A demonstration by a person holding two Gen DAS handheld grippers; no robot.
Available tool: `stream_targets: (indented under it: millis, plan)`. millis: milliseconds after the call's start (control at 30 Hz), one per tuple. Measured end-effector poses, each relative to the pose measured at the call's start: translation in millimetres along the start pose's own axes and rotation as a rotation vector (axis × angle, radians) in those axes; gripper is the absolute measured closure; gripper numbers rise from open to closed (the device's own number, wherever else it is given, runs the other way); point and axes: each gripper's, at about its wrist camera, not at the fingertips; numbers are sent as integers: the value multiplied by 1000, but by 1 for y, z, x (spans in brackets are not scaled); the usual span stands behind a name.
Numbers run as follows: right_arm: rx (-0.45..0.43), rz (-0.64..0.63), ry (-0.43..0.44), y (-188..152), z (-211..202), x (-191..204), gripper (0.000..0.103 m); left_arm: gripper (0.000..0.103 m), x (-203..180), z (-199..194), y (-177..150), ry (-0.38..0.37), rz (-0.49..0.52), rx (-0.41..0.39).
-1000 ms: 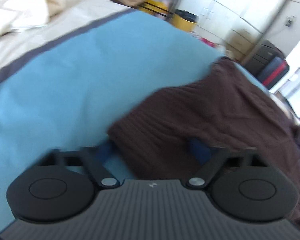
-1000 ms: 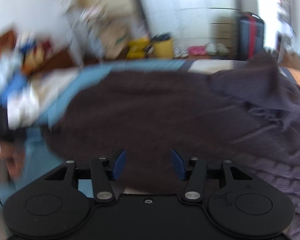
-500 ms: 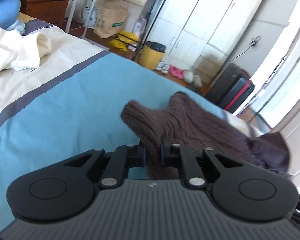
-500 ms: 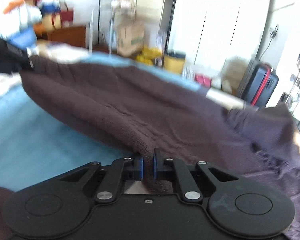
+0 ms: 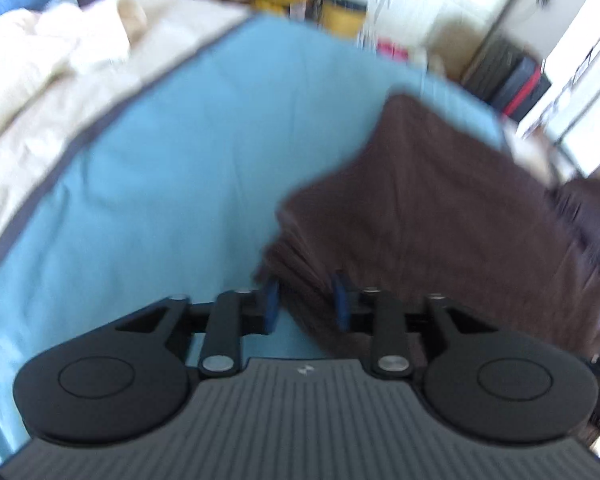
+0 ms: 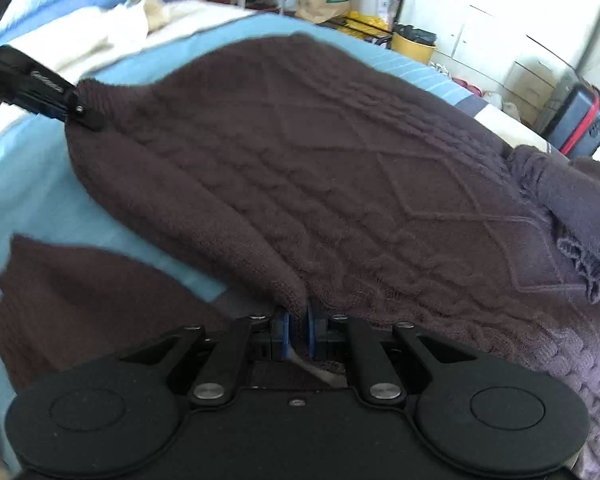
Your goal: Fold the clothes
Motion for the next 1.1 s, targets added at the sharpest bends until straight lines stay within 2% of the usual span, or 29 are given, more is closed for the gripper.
stream_targets:
  millis: [33,100,167,233,300,333,367,400,433,467,500,533,600,667,733,767,833,900,967,1100]
  plan:
    - [-15,28,11,1,-4,-3,79,57,4,-3,4,2,-7,-33]
    - [-50,96,50,2,-12,-9,72,50,11,3,6,4,-4,-39]
    - [-91,183,139,6,-15,-16,72,33,13,22,1,1,-9,37]
    - [-153,261,248,11,-22,-22,67,33,11,46,-7,19,-19,137]
    - [-208,318,303,16,-25,-28,57,31,14,63,-11,29,-60,175]
    - [-228,345,316,17,-25,-31,55,26,15,71,-12,33,-81,192]
    - [-233,368,318,18,-24,-34,55,24,12,73,-10,10,-77,169]
    - [-230,392,312,17,-22,-37,55,26,8,73,-8,-17,-69,139]
    - [-224,417,302,16,-20,-41,55,48,4,73,-5,-44,-60,109]
    - [-217,442,291,15,-17,-44,55,94,0,74,-3,-72,-52,78]
    - [-210,467,276,12,-16,-47,55,101,-6,68,-2,-189,-62,43]
    - [-202,492,260,10,-15,-49,55,100,-12,60,0,-322,-75,6]
    - [-198,550,217,5,-13,-57,55,100,-43,35,-5,-523,-54,-62]
    - [-198,565,140,4,-14,-62,55,100,-81,24,-17,-657,-16,-19]
    - [-199,576,60,3,-16,-66,55,100,-113,24,-37,-722,15,58]
    - [-208,585,40,2,-16,-68,55,100,-125,30,-49,-734,31,109]
    - [-210,617,54,0,-17,-73,55,100,-142,49,-72,-713,64,231]
    - [-225,616,64,2,-21,-74,55,101,-147,72,-89,-655,82,346]
    - [-238,580,86,5,-20,-69,55,101,-142,88,-98,-648,3,391]
    - [-234,508,120,12,-7,-57,55,100,-137,87,-91,-662,-41,389]
Point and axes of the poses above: each gripper's, at about its wrist camera, not at the fingertips, and z roughly the way its jaws point, x to its left, y to its top, and after that the axes turned 10 degrees about -x, right-handed
